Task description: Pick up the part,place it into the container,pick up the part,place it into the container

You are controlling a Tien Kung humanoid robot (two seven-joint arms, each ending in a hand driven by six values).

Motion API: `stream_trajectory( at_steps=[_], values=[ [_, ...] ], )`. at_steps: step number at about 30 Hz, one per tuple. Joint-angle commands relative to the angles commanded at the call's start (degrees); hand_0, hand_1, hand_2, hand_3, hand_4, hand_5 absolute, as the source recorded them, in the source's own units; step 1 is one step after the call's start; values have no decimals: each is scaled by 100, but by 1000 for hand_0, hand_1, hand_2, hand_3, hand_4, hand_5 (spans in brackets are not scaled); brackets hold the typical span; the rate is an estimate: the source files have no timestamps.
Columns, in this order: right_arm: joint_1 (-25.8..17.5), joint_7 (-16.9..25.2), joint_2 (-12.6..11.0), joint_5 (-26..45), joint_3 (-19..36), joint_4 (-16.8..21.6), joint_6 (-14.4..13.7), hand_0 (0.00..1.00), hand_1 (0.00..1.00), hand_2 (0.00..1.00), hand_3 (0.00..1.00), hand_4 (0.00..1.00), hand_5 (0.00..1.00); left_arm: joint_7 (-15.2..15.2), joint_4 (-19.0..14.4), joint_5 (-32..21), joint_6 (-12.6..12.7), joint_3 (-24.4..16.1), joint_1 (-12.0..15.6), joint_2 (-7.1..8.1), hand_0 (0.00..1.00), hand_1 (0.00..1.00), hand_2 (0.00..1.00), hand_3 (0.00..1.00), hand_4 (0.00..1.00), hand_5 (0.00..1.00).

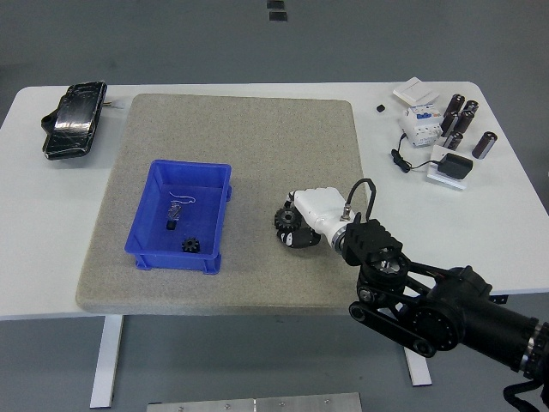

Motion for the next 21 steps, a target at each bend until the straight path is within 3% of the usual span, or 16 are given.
stream_trajectory(
  at_steps=[14,21],
  values=[
    [84,100,3,-162,113,-4,-178,431,423,485,610,646,362,2,0,-27,7,17,6,-9,667,600,592,585,667,545],
    [404,175,264,-170,52,241,-293,432,422,484,612,641,354,10,0,-15,8,2,11,-15,667,600,592,584,671,548]
  ],
)
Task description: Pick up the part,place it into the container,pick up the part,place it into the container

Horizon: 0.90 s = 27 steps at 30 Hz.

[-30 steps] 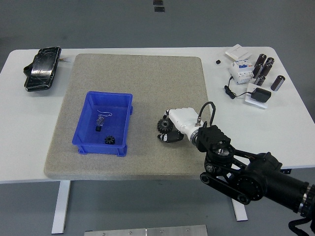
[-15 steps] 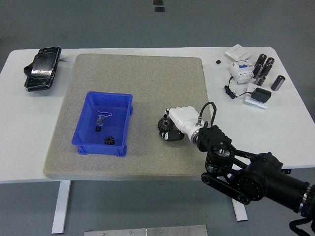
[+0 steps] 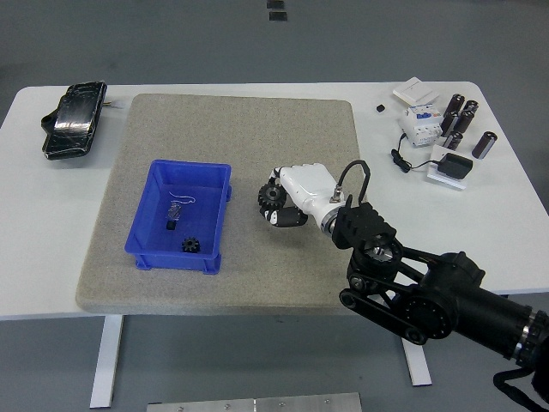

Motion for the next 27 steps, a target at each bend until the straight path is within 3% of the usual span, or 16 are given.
stream_trajectory(
  at_steps=[9,10,15,16,21,22,27],
  values=[
    [354,319,440,369,-483,419,-452,453,425,487,616,646,359,11,0,16,-3,-6,7,3,667,600,593,586,676,554],
    [375,352,476,406,-534,429,-500,534,505,598,648,672,396,12,0,17,-2,-7,7,4,667,600,593,587,681,555],
    [451,455,626,614,-836,399,-654,534,505,598,648,672,396,17,0,28,-4,-7,-3,9,667,600,593,587,681,555],
    [459,450,626,645,-897,387,-665,653,658,723,683,684,420,18,0,23,-5,-1,-7,11,667,600,594,589,683,556],
    [505,397,626,679,-1082,276,-675,653,658,723,683,684,420,7,0,-26,-7,36,-39,21,667,600,594,589,683,556],
    [508,389,626,668,-1080,248,-679,793,849,903,835,740,478,5,0,-28,-9,40,-46,20,667,600,594,589,685,559],
    [510,376,626,611,-1015,97,-690,793,849,903,835,740,478,11,0,-24,-7,37,-49,16,667,600,594,589,685,559]
  ],
)
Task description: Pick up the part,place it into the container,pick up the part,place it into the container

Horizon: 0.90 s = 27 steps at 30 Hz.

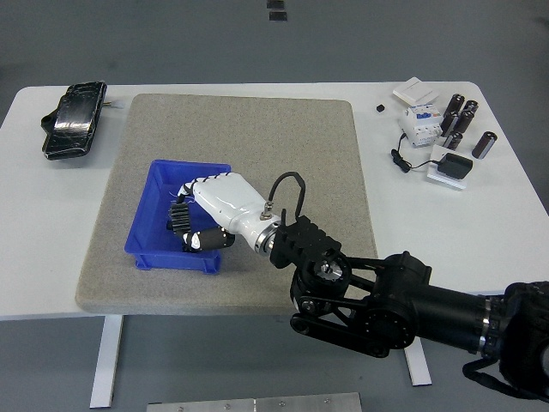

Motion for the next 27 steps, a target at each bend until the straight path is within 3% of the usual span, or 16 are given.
stream_trajectory(
  at_steps=[1,14,19,24,27],
  values=[
    [-3,2,0,-12,14,-20,-9,823,870,919,867,782,508,2,0,6,0,-3,2,0,667,600,593,589,685,562],
    [-98,60,0,-110,265,4,-74,828,871,916,870,780,477,-6,0,33,3,-23,15,-7,667,600,593,588,683,559],
    [-261,205,-73,-117,843,356,-191,817,848,884,852,768,471,-14,0,26,5,-26,40,-9,667,600,592,588,679,559],
    [-668,650,-404,275,1595,748,-426,817,848,884,852,768,471,-8,0,5,9,-5,76,-12,667,600,592,588,679,559],
    [-929,1006,-458,630,2056,743,-571,804,808,840,823,779,488,48,0,194,-16,-70,84,-1,667,600,592,588,676,557]
  ],
)
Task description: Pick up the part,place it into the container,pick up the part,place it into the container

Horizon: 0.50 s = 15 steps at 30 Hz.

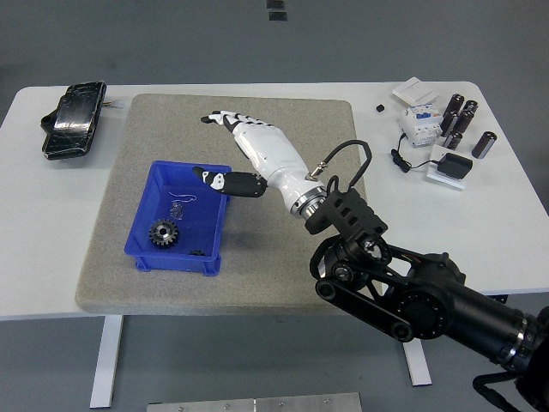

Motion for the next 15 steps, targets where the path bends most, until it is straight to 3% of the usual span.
stream_trajectory(
  at_steps=[7,15],
  values=[
    [-675,878,10,906,958,-88,-102,796,776,805,791,793,500,1,0,22,-5,-3,-3,4,667,600,592,588,676,557],
    [-1193,1638,-217,1732,1914,156,-74,805,777,799,792,813,512,-42,0,18,1,-32,-13,57,667,600,591,588,675,555]
  ],
)
